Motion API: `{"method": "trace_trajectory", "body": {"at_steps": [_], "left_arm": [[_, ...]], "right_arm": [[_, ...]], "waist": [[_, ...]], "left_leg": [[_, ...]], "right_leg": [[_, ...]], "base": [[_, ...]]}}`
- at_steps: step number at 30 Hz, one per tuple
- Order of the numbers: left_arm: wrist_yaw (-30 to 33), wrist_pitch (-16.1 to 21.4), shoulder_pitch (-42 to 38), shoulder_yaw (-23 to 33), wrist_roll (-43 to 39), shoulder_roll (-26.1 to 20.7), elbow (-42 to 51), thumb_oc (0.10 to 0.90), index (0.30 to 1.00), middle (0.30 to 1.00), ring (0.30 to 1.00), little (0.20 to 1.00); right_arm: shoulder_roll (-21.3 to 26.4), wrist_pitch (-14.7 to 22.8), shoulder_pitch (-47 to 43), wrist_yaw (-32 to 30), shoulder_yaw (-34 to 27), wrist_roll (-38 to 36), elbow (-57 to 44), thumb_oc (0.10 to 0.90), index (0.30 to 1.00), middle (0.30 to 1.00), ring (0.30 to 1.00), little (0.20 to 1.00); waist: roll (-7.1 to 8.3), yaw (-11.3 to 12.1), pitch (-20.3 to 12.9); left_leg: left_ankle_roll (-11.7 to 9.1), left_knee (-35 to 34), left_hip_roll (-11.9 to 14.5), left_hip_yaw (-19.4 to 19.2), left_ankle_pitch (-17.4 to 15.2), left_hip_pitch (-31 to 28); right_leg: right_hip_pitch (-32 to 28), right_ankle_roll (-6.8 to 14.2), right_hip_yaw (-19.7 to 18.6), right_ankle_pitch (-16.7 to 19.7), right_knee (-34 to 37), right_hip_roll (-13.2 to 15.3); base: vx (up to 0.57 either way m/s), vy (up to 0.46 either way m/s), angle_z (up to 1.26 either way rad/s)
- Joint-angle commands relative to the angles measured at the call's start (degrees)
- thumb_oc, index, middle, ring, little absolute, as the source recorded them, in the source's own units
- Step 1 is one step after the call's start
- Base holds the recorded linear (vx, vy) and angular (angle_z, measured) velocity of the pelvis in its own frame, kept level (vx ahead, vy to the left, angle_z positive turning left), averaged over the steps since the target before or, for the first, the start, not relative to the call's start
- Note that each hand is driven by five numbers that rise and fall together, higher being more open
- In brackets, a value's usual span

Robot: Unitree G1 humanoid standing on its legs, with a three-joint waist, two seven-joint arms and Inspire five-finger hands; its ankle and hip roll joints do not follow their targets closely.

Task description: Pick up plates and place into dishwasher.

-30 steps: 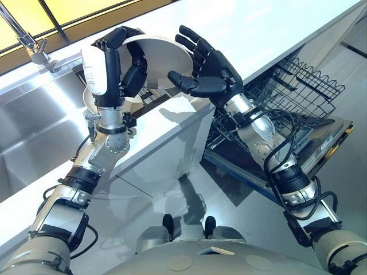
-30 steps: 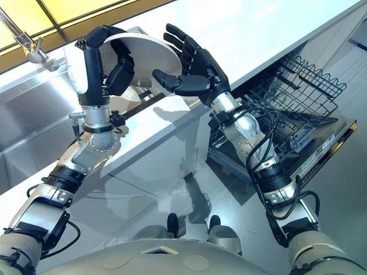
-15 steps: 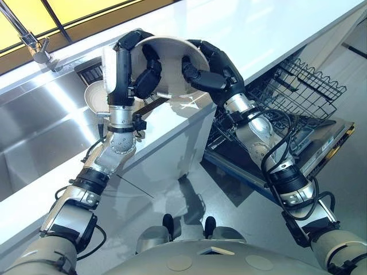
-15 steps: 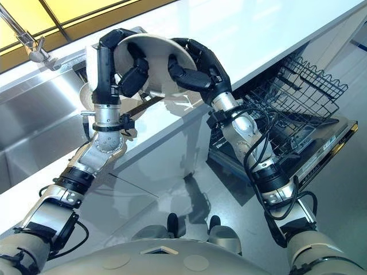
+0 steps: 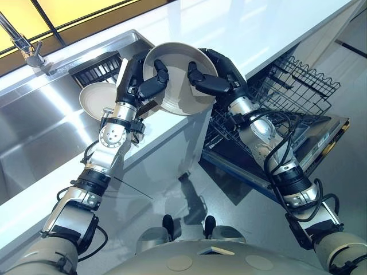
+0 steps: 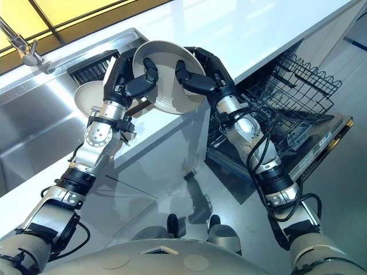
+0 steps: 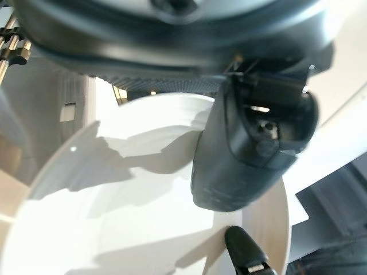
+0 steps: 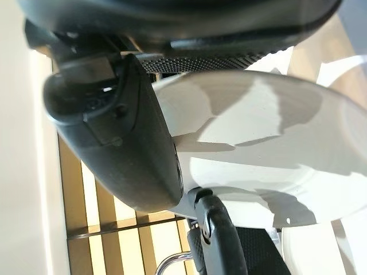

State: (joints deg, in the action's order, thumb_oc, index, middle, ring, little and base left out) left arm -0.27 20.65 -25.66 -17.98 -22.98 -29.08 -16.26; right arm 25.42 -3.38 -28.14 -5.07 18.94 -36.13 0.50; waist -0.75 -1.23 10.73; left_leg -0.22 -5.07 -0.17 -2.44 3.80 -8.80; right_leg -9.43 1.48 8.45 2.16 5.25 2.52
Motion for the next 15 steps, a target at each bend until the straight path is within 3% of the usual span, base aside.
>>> {"method": "trace_trajectory", "body": {"at_steps": [1,4,7,9,15], "left_arm": [[-2.13,2.49,-10.18,-0.76,-1.58,-3.73,5.58,0.800,0.900,0.900,0.900,0.900],[0.83,0.47,-11.77,2.94,-1.31,-7.09,4.88,0.800,0.900,0.900,0.900,0.900],[3.21,-1.38,-12.47,8.08,-1.21,-11.13,4.65,0.800,0.900,0.900,0.900,0.900],[3.82,-1.25,-12.30,10.56,-0.88,-13.23,3.81,0.800,0.900,0.900,0.900,0.900],[2.18,-1.13,-8.93,16.95,-1.52,-17.88,1.83,0.800,0.900,0.900,0.900,0.900]], "right_arm": [[3.85,15.08,-12.86,-10.88,-8.70,12.26,-0.97,0.100,0.300,0.300,0.300,0.200],[9.91,18.33,-16.60,-20.44,-13.10,20.44,0.77,0.100,0.300,0.300,0.300,0.200],[16.62,18.63,-18.42,-29.15,-17.56,29.12,3.74,0.100,0.300,0.300,0.300,0.200],[20.56,16.79,-18.58,-31.83,-19.63,34.59,6.08,0.100,0.300,0.300,0.300,0.200],[29.88,12.96,-15.22,-28.68,-24.51,35.77,15.76,0.100,0.300,0.300,0.300,0.200]], "waist": [[-1.20,0.65,-5.48],[-1.64,0.89,-5.47],[-2.03,1.16,-5.46],[-2.31,1.27,-5.31],[-3.31,1.30,-4.43]], "left_leg": [[1.92,1.70,-3.52,2.54,-7.89,0.29],[1.78,1.41,-3.69,2.98,-7.75,0.09],[1.52,1.02,-3.77,3.36,-7.56,-0.08],[1.38,0.77,-3.78,3.56,-7.42,-0.19],[0.81,0.75,-3.43,3.82,-6.81,0.07]], "right_leg": [[1.89,0.05,0.69,-9.44,-6.35,-4.05],[1.59,0.11,0.66,-9.57,-6.18,-4.08],[1.44,0.22,0.88,-9.86,-6.22,-3.94],[1.34,0.31,1.18,-10.01,-6.27,-3.79],[2.37,0.24,2.01,-10.93,-8.47,-3.26]], "base": [[0.06,-0.017,0.04],[0.06,-0.019,0.04],[0.05,-0.028,0.04],[0.05,-0.032,0.05],[0.04,-0.026,0.03]]}}
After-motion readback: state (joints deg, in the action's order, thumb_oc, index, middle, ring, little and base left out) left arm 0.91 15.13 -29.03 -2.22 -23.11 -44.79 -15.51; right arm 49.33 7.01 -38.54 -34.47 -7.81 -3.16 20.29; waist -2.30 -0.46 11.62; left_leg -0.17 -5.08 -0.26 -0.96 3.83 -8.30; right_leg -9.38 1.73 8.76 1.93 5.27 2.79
